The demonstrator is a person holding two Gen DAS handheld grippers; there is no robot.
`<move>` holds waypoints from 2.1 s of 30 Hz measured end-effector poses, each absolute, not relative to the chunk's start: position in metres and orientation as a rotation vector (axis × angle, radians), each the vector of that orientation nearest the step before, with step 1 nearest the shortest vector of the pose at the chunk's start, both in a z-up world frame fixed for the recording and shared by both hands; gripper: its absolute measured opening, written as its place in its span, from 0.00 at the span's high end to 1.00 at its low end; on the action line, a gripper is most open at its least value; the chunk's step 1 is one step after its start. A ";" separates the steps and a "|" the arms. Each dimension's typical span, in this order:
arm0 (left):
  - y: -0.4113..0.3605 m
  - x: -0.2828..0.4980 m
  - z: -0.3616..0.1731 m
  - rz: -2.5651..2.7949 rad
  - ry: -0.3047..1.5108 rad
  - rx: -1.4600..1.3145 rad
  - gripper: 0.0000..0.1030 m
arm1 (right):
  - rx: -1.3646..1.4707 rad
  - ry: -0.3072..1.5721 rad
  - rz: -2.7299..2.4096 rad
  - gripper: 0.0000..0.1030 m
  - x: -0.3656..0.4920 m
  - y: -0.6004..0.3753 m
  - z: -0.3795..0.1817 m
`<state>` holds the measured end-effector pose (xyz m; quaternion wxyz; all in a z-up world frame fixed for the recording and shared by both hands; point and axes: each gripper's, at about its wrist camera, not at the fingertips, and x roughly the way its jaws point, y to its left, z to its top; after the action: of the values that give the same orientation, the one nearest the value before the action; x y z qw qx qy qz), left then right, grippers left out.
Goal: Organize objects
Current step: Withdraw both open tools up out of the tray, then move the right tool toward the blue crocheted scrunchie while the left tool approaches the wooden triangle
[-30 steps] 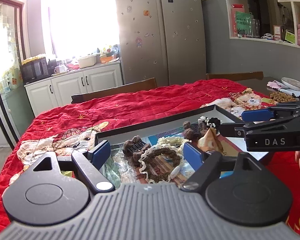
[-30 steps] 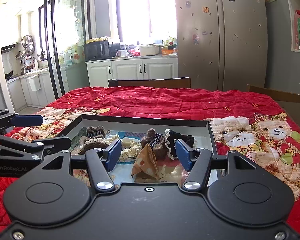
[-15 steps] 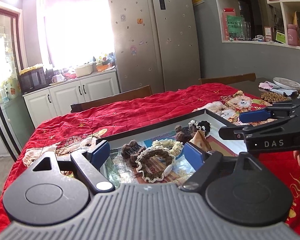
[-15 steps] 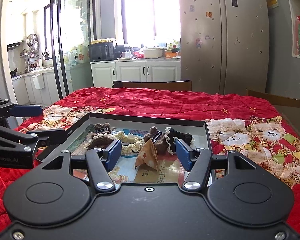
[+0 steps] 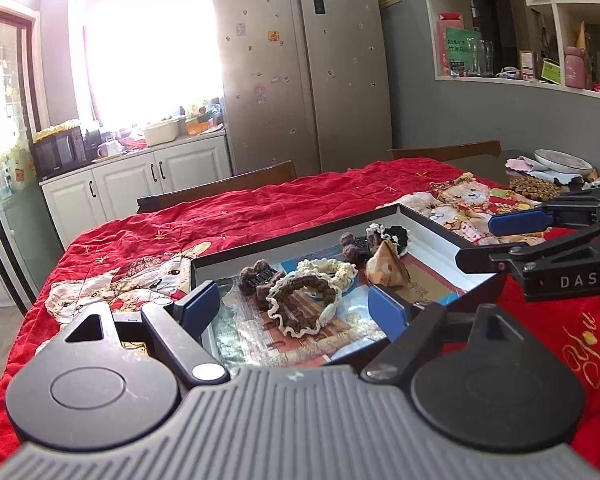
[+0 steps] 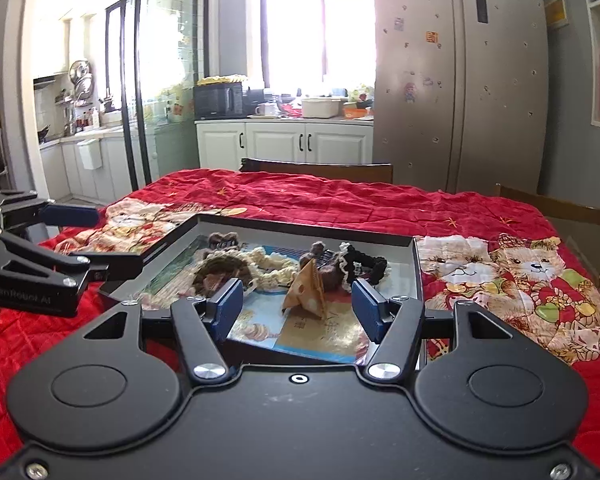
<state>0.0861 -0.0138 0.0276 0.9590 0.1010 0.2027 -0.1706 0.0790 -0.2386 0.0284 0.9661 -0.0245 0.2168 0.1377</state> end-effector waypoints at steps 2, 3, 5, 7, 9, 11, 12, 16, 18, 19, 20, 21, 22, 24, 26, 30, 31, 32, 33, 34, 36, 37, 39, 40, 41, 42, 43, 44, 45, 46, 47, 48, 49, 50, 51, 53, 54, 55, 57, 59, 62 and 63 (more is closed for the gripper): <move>-0.012 0.080 0.028 -0.355 0.410 0.206 0.14 | -0.064 0.437 0.285 0.43 0.072 -0.238 0.028; -0.011 0.078 0.028 -0.361 0.411 0.206 0.14 | -0.071 0.437 0.288 0.43 0.070 -0.236 0.029; -0.010 0.074 0.027 -0.371 0.418 0.212 0.14 | -0.081 0.438 0.294 0.43 0.063 -0.237 0.028; -0.010 0.069 0.024 -0.377 0.426 0.229 0.14 | -0.088 0.444 0.305 0.43 0.057 -0.237 0.026; -0.010 0.064 0.021 -0.390 0.434 0.250 0.14 | -0.092 0.456 0.328 0.43 0.052 -0.238 0.024; -0.011 0.057 0.017 -0.413 0.446 0.264 0.14 | -0.098 0.472 0.349 0.43 0.047 -0.238 0.021; -0.010 0.055 0.015 -0.424 0.453 0.269 0.14 | -0.106 0.478 0.356 0.43 0.045 -0.237 0.019; -0.010 0.047 0.009 -0.452 0.481 0.280 0.14 | -0.150 0.501 0.385 0.43 0.034 -0.233 0.009; -0.011 0.044 0.005 -0.470 0.494 0.285 0.14 | -0.165 0.514 0.405 0.43 0.032 -0.230 0.003; -0.011 0.043 0.003 -0.482 0.502 0.284 0.14 | -0.177 0.521 0.417 0.43 0.031 -0.229 0.000; -0.011 0.042 0.001 -0.497 0.512 0.281 0.14 | -0.188 0.528 0.425 0.43 0.030 -0.228 -0.004; -0.011 0.041 -0.001 -0.512 0.523 0.279 0.14 | -0.201 0.535 0.433 0.44 0.029 -0.226 -0.007; -0.012 0.040 -0.004 -0.522 0.531 0.281 0.14 | -0.212 0.541 0.443 0.44 0.029 -0.224 -0.010; -0.013 0.038 -0.010 -0.533 0.544 0.294 0.14 | -0.231 0.550 0.471 0.45 0.027 -0.220 -0.015; -0.015 0.037 -0.016 -0.544 0.558 0.306 0.14 | -0.254 0.557 0.499 0.45 0.025 -0.216 -0.020; -0.014 0.039 -0.026 -0.585 0.594 0.300 0.14 | -0.291 0.563 0.530 0.49 0.021 -0.209 -0.028; -0.014 0.041 -0.028 -0.592 0.603 0.292 0.14 | -0.291 0.568 0.536 0.49 0.022 -0.209 -0.030; -0.014 0.043 -0.031 -0.593 0.612 0.284 0.14 | -0.288 0.578 0.545 0.51 0.023 -0.209 -0.032; -0.013 0.046 -0.033 -0.593 0.620 0.279 0.14 | -0.282 0.589 0.554 0.52 0.023 -0.209 -0.034; -0.013 0.048 -0.036 -0.593 0.627 0.275 0.14 | -0.278 0.599 0.560 0.52 0.025 -0.209 -0.036; -0.012 0.051 -0.041 -0.594 0.640 0.271 0.14 | -0.279 0.612 0.567 0.52 0.027 -0.208 -0.039; -0.011 0.053 -0.043 -0.595 0.645 0.270 0.14 | -0.283 0.611 0.568 0.52 0.028 -0.207 -0.040; -0.011 0.054 -0.046 -0.593 0.651 0.266 0.15 | -0.285 0.604 0.572 0.53 0.030 -0.207 -0.040; -0.010 0.055 -0.048 -0.593 0.653 0.261 0.16 | -0.283 0.602 0.575 0.53 0.031 -0.207 -0.041; -0.010 0.057 -0.048 -0.592 0.655 0.255 0.20 | -0.280 0.601 0.579 0.53 0.033 -0.207 -0.041; -0.009 0.059 -0.049 -0.588 0.659 0.250 0.25 | -0.278 0.601 0.584 0.53 0.035 -0.207 -0.043; -0.009 0.060 -0.050 -0.585 0.665 0.244 0.27 | -0.274 0.605 0.590 0.54 0.037 -0.206 -0.044; -0.008 0.062 -0.051 -0.586 0.674 0.235 0.35 | -0.270 0.609 0.596 0.54 0.040 -0.206 -0.045; -0.007 0.064 -0.052 -0.588 0.683 0.226 0.41 | -0.267 0.611 0.601 0.55 0.041 -0.206 -0.047; -0.006 0.065 -0.052 -0.589 0.686 0.218 0.42 | -0.265 0.612 0.607 0.56 0.043 -0.205 -0.048; -0.005 0.065 -0.052 -0.588 0.685 0.211 0.44 | -0.262 0.611 0.612 0.57 0.044 -0.205 -0.048; -0.004 0.065 -0.052 -0.586 0.685 0.208 0.47 | -0.258 0.611 0.618 0.60 0.045 -0.205 -0.047; -0.003 0.066 -0.052 -0.581 0.686 0.205 0.48 | -0.252 0.612 0.623 0.61 0.046 -0.205 -0.047; -0.002 0.066 -0.051 -0.577 0.688 0.202 0.49 | -0.247 0.614 0.628 0.63 0.047 -0.205 -0.047; 0.000 0.066 -0.051 -0.575 0.690 0.199 0.49 | -0.243 0.615 0.634 0.65 0.047 -0.205 -0.047; 0.002 0.067 -0.051 -0.571 0.692 0.197 0.50 | -0.237 0.617 0.642 0.69 0.049 -0.205 -0.048; 0.002 0.067 -0.050 -0.569 0.693 0.197 0.51 | -0.236 0.619 0.645 0.71 0.050 -0.204 -0.048; 0.003 0.067 -0.050 -0.566 0.692 0.200 0.51 | -0.236 0.619 0.647 0.72 0.050 -0.204 -0.049; 0.004 0.067 -0.049 -0.561 0.691 0.205 0.52 | -0.236 0.619 0.650 0.75 0.050 -0.203 -0.049; 0.005 0.066 -0.048 -0.557 0.690 0.208 0.52 | -0.236 0.616 0.648 0.75 0.050 -0.204 -0.049; 0.009 0.064 -0.046 -0.547 0.687 0.211 0.52 | -0.233 0.614 0.645 0.75 0.049 -0.204 -0.049; 0.010 0.064 -0.045 -0.542 0.685 0.211 0.52 | -0.231 0.612 0.643 0.75 0.048 -0.205 -0.049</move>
<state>0.0638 0.0104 -0.0446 0.9006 0.1020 0.3313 -0.2621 0.0484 -0.2045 -0.0487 0.8965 -0.1116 0.2956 0.3105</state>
